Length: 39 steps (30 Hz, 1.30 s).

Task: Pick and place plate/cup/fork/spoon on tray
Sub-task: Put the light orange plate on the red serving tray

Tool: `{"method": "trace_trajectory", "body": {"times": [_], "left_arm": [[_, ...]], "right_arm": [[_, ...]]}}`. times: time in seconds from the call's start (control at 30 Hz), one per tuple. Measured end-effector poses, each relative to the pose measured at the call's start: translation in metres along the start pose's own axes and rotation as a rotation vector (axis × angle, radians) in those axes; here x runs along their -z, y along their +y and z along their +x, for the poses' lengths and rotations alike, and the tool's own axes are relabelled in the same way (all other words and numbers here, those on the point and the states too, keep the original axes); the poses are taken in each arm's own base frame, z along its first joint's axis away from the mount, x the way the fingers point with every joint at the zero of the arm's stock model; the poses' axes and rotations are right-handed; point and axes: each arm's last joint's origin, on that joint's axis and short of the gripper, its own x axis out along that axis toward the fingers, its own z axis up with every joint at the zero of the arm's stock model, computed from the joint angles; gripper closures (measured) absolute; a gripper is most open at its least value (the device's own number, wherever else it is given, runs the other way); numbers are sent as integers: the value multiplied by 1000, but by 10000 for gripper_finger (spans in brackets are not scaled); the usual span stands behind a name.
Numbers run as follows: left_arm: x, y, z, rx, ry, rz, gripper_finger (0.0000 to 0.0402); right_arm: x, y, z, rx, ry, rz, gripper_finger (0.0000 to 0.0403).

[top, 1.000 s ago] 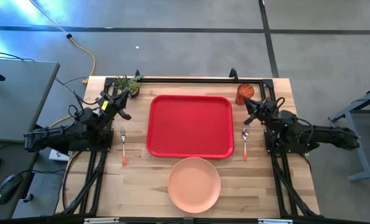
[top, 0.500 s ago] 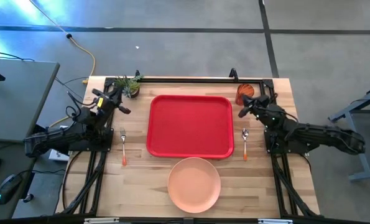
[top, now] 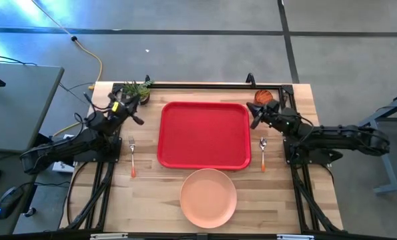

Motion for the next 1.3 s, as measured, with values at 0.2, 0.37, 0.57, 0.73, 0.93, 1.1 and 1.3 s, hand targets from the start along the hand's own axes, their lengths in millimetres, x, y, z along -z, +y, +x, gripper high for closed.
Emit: {"method": "trace_trajectory", "body": {"times": [0.2,0.37,0.57,0.73,0.93,1.1,1.3], "left_arm": [[8,-9,6,188,37,5,396],[6,-11,12,210,-16,-6,396],[6,-13,20,182,-41,-12,396],[5,-14,26,136,-96,-70,396],[-13,-15,43,79,-219,-69,396],[-9,-28,66,204,-106,-122,391],[7,-63,84,465,56,-224,356]], "right_arm": [[-2,11,21,-88,83,-15,402],[6,21,35,-38,133,-96,402],[-4,26,52,35,142,-178,402],[-16,27,64,101,200,-291,402],[-22,25,67,267,210,-303,402],[-20,28,67,215,223,-229,402],[5,52,49,168,273,-183,402]]}}
